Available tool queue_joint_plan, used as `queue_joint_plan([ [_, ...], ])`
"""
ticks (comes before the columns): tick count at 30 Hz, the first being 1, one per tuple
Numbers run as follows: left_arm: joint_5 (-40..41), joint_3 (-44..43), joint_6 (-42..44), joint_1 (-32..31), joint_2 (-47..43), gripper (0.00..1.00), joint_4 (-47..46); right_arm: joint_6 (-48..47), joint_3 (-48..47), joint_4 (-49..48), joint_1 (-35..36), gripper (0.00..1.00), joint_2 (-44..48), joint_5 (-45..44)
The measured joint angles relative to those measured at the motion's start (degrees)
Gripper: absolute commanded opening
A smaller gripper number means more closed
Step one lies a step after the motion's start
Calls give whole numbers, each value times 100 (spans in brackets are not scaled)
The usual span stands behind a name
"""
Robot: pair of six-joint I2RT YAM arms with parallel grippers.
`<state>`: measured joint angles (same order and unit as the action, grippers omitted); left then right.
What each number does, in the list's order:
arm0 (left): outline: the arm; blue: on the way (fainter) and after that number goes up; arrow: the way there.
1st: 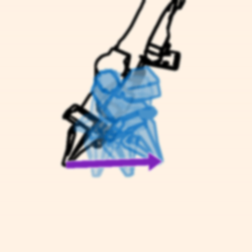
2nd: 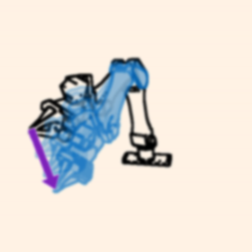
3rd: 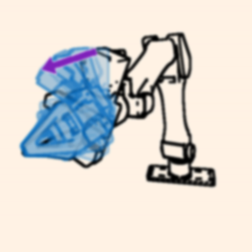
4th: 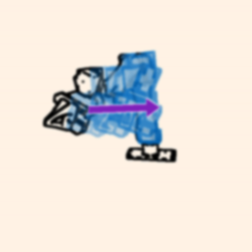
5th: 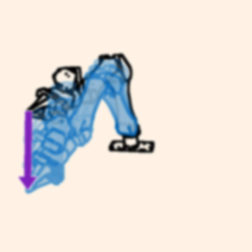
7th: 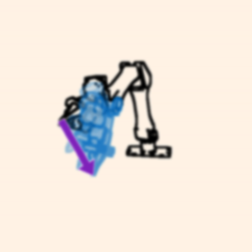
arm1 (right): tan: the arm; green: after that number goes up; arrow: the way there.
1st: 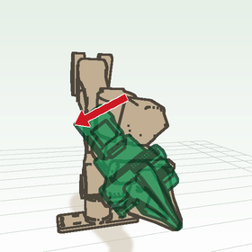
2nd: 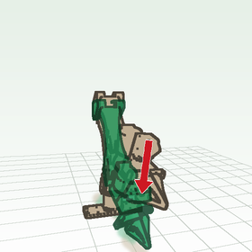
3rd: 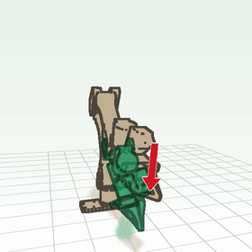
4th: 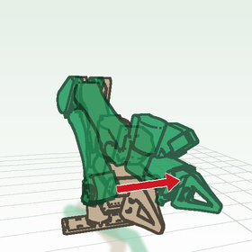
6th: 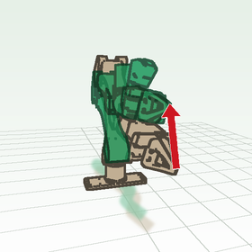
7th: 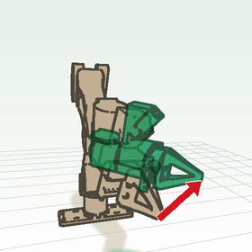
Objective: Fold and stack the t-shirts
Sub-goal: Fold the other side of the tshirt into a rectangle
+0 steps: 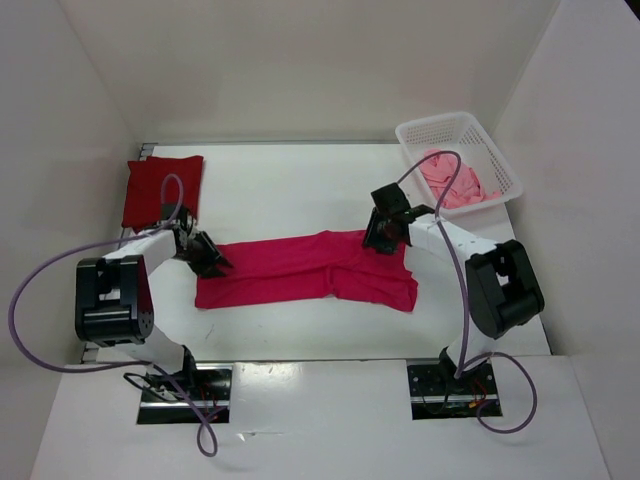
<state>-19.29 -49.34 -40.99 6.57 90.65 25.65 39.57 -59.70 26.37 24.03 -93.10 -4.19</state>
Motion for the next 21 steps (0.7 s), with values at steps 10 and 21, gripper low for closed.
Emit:
queue_joint_plan([
  [10, -122, 636, 24, 581, -404, 41, 170, -74, -179, -162, 144, 42, -420, -87],
  [21, -168, 13, -138, 597, -1279, 43, 188, -138, -179, -160, 229, 8, -476, -107],
])
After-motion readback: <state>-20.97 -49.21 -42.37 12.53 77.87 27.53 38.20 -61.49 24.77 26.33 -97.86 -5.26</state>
